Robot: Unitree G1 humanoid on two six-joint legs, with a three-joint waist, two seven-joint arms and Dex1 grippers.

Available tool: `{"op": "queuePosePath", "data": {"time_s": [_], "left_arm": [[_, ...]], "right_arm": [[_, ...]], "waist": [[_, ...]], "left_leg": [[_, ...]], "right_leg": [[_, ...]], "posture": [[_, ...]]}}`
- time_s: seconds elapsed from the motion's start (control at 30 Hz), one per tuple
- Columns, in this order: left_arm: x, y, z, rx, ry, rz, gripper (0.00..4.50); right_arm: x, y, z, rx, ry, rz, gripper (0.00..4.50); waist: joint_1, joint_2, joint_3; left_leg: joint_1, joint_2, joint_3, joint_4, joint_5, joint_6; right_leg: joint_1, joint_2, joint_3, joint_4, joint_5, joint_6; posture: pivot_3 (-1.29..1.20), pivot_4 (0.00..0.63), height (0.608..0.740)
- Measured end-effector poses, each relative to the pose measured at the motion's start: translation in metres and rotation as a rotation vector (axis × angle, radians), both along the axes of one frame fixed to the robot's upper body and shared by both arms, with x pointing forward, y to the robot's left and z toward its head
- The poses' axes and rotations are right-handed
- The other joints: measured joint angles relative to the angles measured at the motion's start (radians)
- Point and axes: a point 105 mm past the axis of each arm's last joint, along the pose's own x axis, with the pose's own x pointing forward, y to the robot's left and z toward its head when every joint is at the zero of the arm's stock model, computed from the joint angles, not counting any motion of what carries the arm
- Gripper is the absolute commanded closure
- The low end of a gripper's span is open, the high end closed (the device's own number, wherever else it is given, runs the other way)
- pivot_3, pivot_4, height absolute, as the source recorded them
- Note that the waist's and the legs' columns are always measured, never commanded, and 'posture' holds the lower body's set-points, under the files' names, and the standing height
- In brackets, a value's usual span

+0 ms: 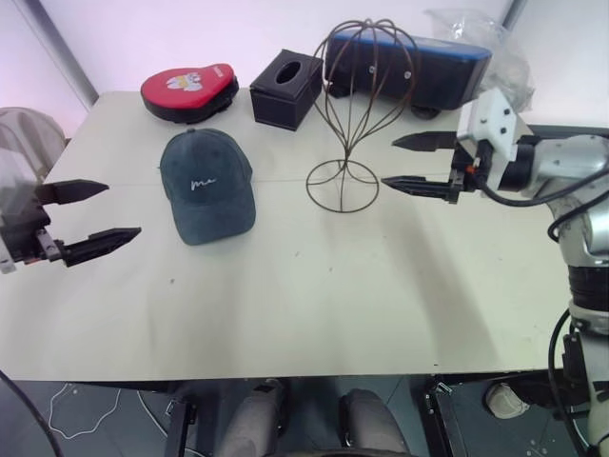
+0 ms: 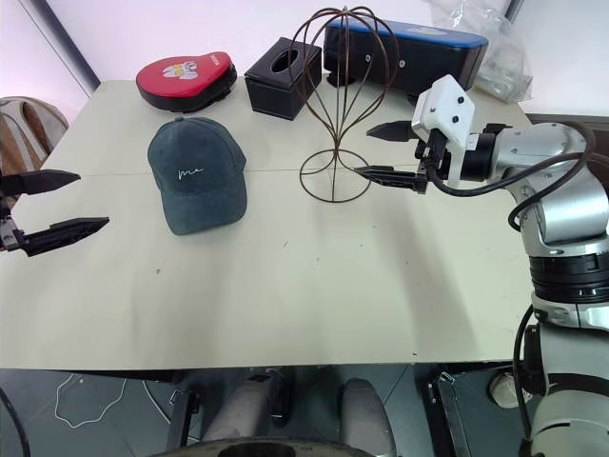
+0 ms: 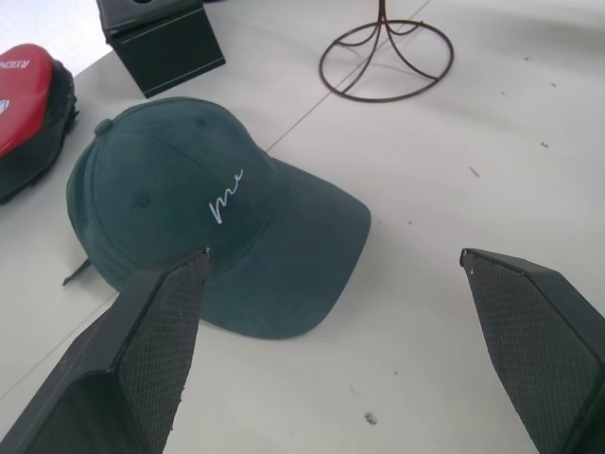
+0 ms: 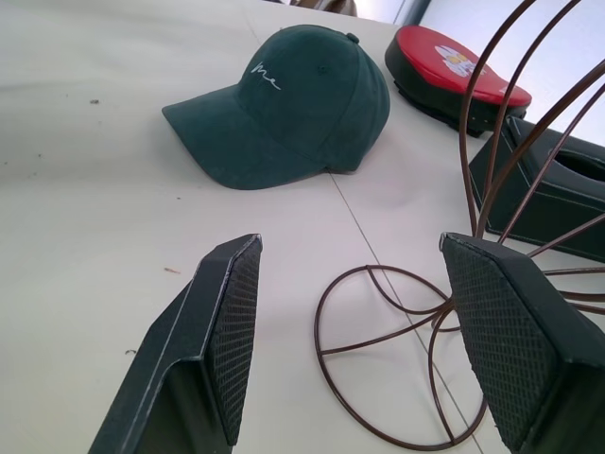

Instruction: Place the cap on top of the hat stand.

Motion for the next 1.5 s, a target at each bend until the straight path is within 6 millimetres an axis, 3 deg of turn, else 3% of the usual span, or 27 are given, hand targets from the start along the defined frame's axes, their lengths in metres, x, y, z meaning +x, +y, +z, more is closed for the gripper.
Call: {"op": "queuePosePath", "data": {"time_s": [0.2,0.43,0.63,0.87,1.2,1.33,1.5], "left_arm": [[-0.001,-0.002,-0.001,0.013,0.000,-0.004,0.04],[0.010,-0.004,-0.018,0.147,-0.071,0.030,0.04],[0.027,-0.033,-0.071,0.265,-0.150,0.029,0.04],[0.033,-0.056,-0.112,0.346,-0.294,0.061,0.04],[0.037,-0.050,-0.131,0.526,-0.456,0.137,0.04],[0.036,-0.051,-0.155,0.598,-0.455,0.144,0.04],[0.044,-0.055,-0.157,0.657,-0.521,0.160,0.04]], "right_arm": [[0.000,0.000,0.000,0.000,0.000,0.000,1.43],[0.000,0.000,0.000,0.003,-0.001,-0.004,1.43],[0.000,0.001,-0.006,0.016,0.012,-0.009,1.43],[-0.001,0.004,-0.010,0.022,0.024,-0.018,1.43],[-0.002,0.005,-0.010,0.022,0.027,-0.020,1.43],[-0.003,0.005,-0.010,0.025,0.028,-0.014,1.43],[-0.003,0.005,-0.010,0.023,0.029,-0.012,1.43]], "waist": [[0.000,0.000,0.000],[0.003,0.000,0.000],[0.004,0.000,0.000],[0.004,0.000,0.000],[0.005,0.000,0.000],[0.005,0.000,0.000],[0.010,0.000,0.000]], "left_leg": [[0.000,0.000,0.000,0.000,0.000,0.000],[0.000,0.000,0.000,0.000,0.000,0.000],[0.000,0.000,0.001,0.000,0.000,0.000],[0.000,0.000,0.001,0.000,0.000,0.000],[0.000,-0.001,0.001,0.000,0.000,0.000],[0.000,-0.001,0.001,0.000,0.000,0.000],[0.001,-0.001,0.001,0.001,0.000,0.000]], "right_leg": [[0.000,0.000,0.000,0.000,0.000,0.000],[0.000,0.000,0.000,0.000,0.000,0.000],[0.000,0.000,0.000,0.000,0.000,0.000],[0.000,0.000,0.000,0.000,0.000,0.000],[0.001,0.000,0.000,0.000,0.000,0.000],[0.000,0.000,0.000,0.000,0.000,0.000],[0.001,0.000,-0.001,0.001,0.000,0.001]], "posture": [[0.00,0.150,0.740],[0.00,0.150,0.740],[0.00,0.150,0.740],[0.00,0.150,0.740],[0.00,0.150,0.740],[0.00,0.150,0.740],[0.00,0.150,0.740]]}}
